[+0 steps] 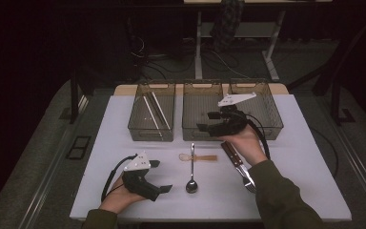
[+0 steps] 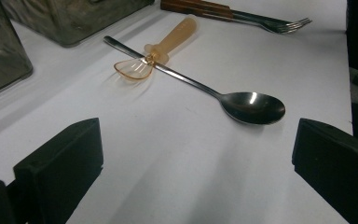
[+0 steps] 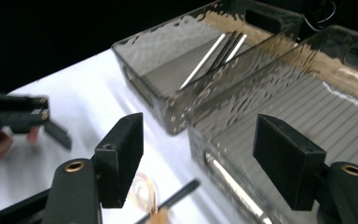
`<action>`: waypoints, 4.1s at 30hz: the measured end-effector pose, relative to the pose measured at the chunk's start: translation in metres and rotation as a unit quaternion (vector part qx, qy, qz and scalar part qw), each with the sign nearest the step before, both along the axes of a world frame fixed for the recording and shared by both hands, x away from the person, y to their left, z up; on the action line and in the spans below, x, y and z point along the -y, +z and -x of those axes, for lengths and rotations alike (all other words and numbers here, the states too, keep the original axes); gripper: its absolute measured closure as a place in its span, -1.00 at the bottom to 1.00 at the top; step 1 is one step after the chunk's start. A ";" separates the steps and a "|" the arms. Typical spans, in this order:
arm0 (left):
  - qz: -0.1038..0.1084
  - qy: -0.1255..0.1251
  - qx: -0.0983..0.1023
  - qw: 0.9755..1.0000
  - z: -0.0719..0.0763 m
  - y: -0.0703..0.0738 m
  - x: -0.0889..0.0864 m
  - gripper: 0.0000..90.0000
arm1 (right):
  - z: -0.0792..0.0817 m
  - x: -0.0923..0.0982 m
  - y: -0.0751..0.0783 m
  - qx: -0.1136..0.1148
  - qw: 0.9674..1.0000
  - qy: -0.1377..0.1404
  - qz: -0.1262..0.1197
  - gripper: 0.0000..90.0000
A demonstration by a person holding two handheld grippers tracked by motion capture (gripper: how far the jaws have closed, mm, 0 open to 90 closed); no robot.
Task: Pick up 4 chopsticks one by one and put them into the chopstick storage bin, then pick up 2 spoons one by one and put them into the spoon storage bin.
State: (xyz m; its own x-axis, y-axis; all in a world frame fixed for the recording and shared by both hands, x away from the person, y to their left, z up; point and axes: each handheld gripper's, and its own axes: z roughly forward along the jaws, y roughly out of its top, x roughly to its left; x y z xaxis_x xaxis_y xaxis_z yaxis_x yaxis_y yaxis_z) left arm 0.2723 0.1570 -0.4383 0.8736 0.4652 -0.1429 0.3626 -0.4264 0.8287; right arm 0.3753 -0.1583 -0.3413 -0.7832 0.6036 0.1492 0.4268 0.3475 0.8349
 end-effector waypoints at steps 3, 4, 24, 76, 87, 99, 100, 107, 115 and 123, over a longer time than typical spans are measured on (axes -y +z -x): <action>-0.001 -0.001 0.003 1.000 0.000 0.000 0.000 -0.99 | 0.010 0.009 -0.004 0.003 1.000 0.008 0.003 -0.27; -0.001 -0.001 0.002 1.000 0.000 0.000 -0.001 -0.99 | 0.013 0.013 -0.006 0.004 1.000 0.010 0.004 -0.28; -0.011 -0.002 0.002 1.000 0.000 0.000 0.000 -0.99 | 0.070 0.070 -0.051 -0.033 0.999 0.003 0.019 0.20; -0.012 -0.004 0.006 1.000 -0.001 0.001 0.006 -0.98 | 0.097 0.087 -0.097 -0.081 0.990 0.012 0.117 0.88; -0.020 0.010 0.013 1.000 -0.024 0.007 0.017 -0.65 | 0.097 0.096 -0.093 -0.064 0.996 0.002 0.069 0.15; -0.036 -0.002 0.015 0.999 -0.054 0.006 0.044 -0.01 | 0.099 0.103 -0.092 -0.047 0.998 -0.011 0.043 -0.20; -0.037 -0.004 0.016 0.999 -0.057 0.007 0.047 0.02 | 0.100 0.104 -0.092 -0.044 0.998 -0.013 0.041 -0.21; -0.036 -0.010 0.006 0.999 -0.076 0.003 0.068 0.13 | 0.103 0.113 -0.089 -0.036 0.998 -0.034 0.027 -0.30; -0.046 -0.034 -0.005 0.998 -0.093 -0.006 0.092 0.26 | 0.114 0.135 -0.092 -0.034 0.998 -0.056 0.013 -0.35; -0.066 -0.067 -0.019 0.995 -0.095 -0.015 0.097 0.42 | 0.113 0.139 -0.094 -0.037 0.997 -0.062 0.009 -0.35</action>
State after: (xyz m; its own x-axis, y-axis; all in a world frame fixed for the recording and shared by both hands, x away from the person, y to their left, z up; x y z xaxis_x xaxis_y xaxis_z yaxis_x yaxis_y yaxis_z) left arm 0.3674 0.0599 -0.4537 0.9239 0.3625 -0.1225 0.3256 -0.5765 0.7495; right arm 0.2623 -0.2975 -0.4349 -0.6894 0.6983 0.1926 0.5284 0.3029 0.7931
